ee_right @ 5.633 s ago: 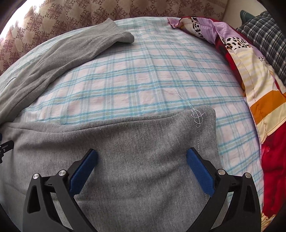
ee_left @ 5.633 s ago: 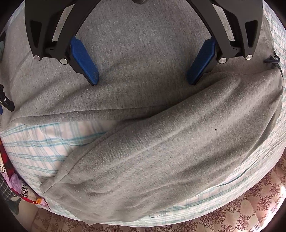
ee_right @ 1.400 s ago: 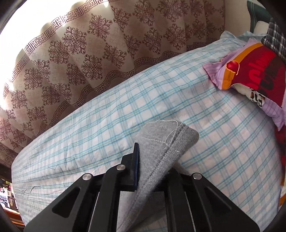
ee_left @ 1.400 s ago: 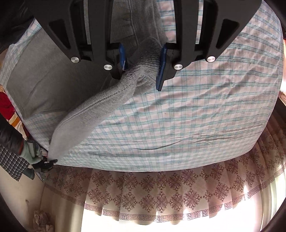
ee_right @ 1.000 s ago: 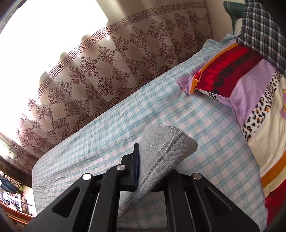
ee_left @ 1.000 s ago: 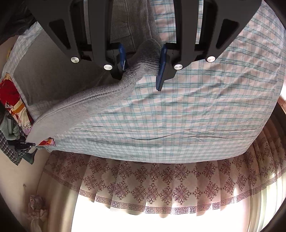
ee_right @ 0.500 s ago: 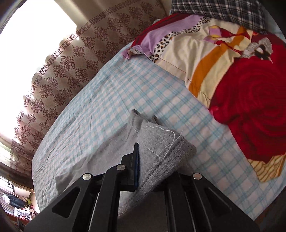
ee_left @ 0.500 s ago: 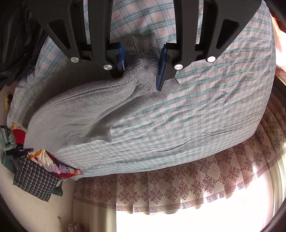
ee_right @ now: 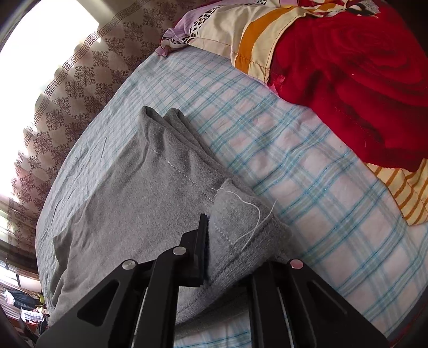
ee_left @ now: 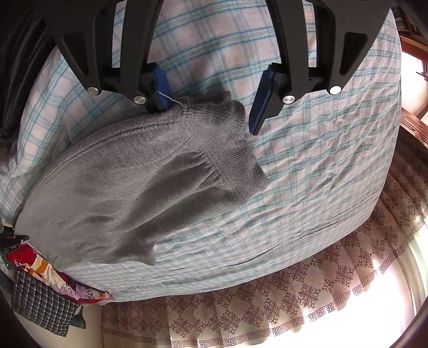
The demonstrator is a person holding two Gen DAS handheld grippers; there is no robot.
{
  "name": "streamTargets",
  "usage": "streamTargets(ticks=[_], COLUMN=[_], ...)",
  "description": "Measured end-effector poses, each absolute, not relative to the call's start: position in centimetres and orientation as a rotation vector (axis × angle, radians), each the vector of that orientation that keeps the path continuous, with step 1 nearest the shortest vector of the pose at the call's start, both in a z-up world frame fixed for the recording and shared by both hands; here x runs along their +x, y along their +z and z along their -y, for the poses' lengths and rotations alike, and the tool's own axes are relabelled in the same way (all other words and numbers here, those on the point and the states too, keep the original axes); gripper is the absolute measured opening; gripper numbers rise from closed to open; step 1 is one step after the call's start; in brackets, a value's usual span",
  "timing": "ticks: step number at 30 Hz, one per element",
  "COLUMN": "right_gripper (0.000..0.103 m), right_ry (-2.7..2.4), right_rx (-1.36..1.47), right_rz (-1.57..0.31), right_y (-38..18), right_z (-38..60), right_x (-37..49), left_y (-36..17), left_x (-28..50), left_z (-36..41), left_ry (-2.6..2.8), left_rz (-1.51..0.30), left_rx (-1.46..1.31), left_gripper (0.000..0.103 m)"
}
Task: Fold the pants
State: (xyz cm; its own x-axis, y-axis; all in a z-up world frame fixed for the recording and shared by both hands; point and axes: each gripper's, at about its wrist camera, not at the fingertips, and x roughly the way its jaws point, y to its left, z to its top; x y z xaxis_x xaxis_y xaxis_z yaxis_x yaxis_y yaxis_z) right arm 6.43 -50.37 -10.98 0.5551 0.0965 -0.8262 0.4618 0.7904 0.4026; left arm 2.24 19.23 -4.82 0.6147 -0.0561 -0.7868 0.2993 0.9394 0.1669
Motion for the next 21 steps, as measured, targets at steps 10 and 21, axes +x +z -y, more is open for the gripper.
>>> streamTargets(ticks=[10,21], right_gripper=[0.047,0.052], right_ry=[-0.239,-0.308], right_rx=[0.45,0.402], right_rz=[-0.964,-0.924], right_y=[-9.3,-7.9], right_z=[48.3,48.4], right_x=[5.8,3.8], left_y=[-3.6,-1.6], left_x=[1.3,1.3], left_z=[-20.6,-24.3], left_ry=[-0.196,-0.098], left_rz=[-0.891,-0.866], left_rx=[0.244,0.073], left_gripper=[0.064,0.064])
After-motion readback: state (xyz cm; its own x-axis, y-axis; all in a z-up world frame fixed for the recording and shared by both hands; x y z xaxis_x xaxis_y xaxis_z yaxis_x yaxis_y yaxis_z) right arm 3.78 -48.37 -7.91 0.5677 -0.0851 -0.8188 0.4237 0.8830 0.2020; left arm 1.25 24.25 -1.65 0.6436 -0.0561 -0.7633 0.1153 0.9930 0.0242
